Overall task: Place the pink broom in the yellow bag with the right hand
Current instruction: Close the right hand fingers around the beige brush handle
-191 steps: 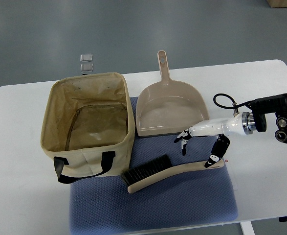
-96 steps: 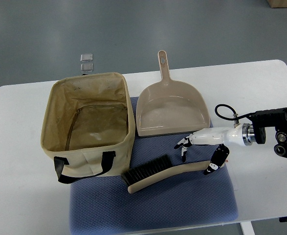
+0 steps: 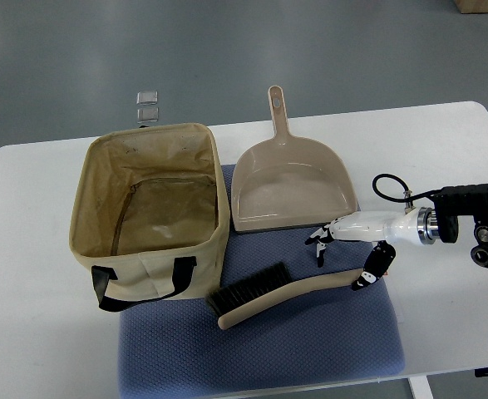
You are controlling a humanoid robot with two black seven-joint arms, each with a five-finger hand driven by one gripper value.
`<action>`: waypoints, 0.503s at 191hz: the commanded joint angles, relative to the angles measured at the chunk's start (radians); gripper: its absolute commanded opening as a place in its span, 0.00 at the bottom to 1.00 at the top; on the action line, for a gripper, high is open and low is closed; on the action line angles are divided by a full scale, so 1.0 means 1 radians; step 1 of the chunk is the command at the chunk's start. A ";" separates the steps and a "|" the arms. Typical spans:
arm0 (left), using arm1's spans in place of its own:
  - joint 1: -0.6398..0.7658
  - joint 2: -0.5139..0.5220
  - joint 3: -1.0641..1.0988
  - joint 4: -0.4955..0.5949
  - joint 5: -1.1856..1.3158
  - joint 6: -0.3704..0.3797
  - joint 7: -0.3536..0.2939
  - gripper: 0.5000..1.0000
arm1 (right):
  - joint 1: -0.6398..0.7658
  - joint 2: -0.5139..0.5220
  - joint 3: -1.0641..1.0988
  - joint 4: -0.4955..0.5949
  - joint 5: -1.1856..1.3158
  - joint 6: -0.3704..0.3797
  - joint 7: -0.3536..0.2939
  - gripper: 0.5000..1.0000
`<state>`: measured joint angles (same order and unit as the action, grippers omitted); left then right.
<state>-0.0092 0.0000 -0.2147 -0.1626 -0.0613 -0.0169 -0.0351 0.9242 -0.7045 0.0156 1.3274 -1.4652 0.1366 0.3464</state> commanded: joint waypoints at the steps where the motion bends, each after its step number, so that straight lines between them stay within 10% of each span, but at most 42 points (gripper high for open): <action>1: 0.000 0.000 0.000 0.000 0.000 0.000 0.000 1.00 | -0.004 0.003 0.001 0.000 -0.003 -0.003 0.000 0.85; 46: 0.000 0.000 0.000 0.000 0.000 0.000 0.001 1.00 | -0.018 0.031 0.001 -0.004 -0.018 -0.005 -0.001 0.82; 96: 0.000 0.000 0.000 0.000 0.000 0.000 0.000 1.00 | -0.018 0.033 0.000 -0.004 -0.020 -0.005 0.000 0.55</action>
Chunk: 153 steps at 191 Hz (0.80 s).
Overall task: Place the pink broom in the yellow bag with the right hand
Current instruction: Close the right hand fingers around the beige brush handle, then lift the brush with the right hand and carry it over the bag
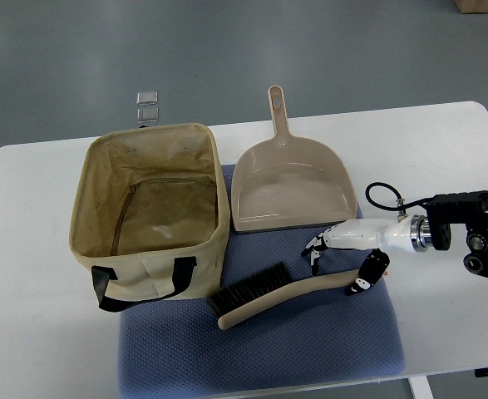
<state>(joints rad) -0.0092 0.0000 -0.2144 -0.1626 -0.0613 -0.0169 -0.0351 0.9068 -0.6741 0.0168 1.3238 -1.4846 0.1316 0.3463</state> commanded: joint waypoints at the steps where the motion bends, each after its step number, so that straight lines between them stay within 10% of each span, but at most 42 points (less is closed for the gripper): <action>1: 0.000 0.000 0.000 0.000 0.000 0.000 0.000 1.00 | 0.000 0.002 -0.001 0.000 0.000 0.000 0.000 0.55; 153: 0.000 0.000 0.000 0.000 0.000 0.000 0.000 1.00 | -0.002 0.001 0.000 0.002 -0.045 0.000 0.023 0.00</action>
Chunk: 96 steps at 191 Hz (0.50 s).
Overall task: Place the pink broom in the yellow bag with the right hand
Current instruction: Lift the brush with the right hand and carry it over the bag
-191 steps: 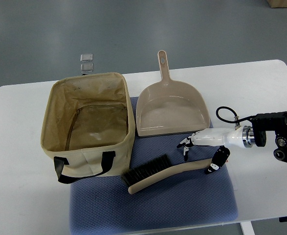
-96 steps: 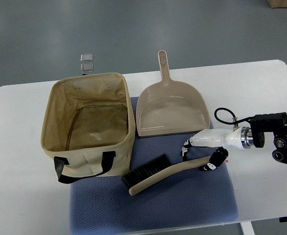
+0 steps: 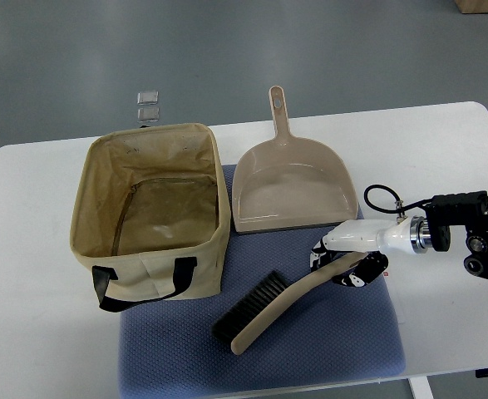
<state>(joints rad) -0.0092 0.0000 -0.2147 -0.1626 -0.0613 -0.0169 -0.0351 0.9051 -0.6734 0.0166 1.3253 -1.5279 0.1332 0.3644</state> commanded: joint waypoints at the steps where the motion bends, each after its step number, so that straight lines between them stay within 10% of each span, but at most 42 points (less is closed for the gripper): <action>1: 0.000 0.000 0.000 0.000 0.000 0.000 0.001 1.00 | 0.000 0.000 0.000 0.000 -0.001 -0.001 0.005 0.00; 96: 0.000 0.000 0.000 0.000 0.000 0.000 0.001 1.00 | 0.014 -0.051 0.078 0.005 0.015 -0.015 0.050 0.00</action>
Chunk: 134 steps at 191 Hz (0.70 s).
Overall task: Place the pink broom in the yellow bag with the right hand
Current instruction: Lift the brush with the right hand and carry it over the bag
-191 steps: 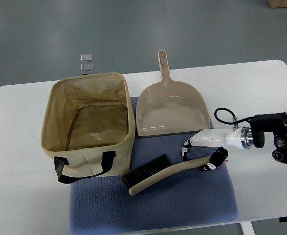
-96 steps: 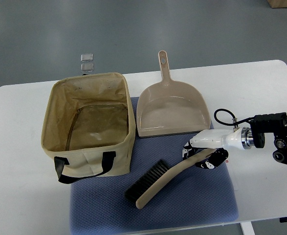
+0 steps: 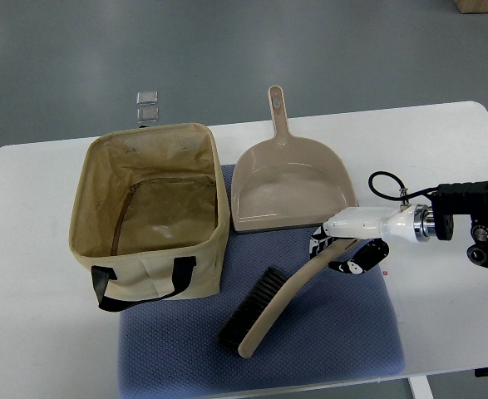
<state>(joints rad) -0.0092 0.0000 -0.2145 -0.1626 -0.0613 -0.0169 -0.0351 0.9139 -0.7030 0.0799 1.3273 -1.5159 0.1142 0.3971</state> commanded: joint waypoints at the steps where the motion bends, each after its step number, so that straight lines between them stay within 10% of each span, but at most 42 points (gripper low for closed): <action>1: 0.000 0.000 0.000 0.000 0.000 0.000 0.000 1.00 | 0.005 -0.024 0.015 0.003 0.003 0.004 0.019 0.00; 134: 0.000 0.000 0.000 0.000 0.000 0.000 0.001 1.00 | 0.174 -0.224 0.070 0.006 0.194 0.064 0.063 0.00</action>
<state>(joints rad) -0.0092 0.0000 -0.2148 -0.1626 -0.0614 -0.0169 -0.0351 1.0550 -0.8902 0.1320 1.3348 -1.3574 0.1613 0.4604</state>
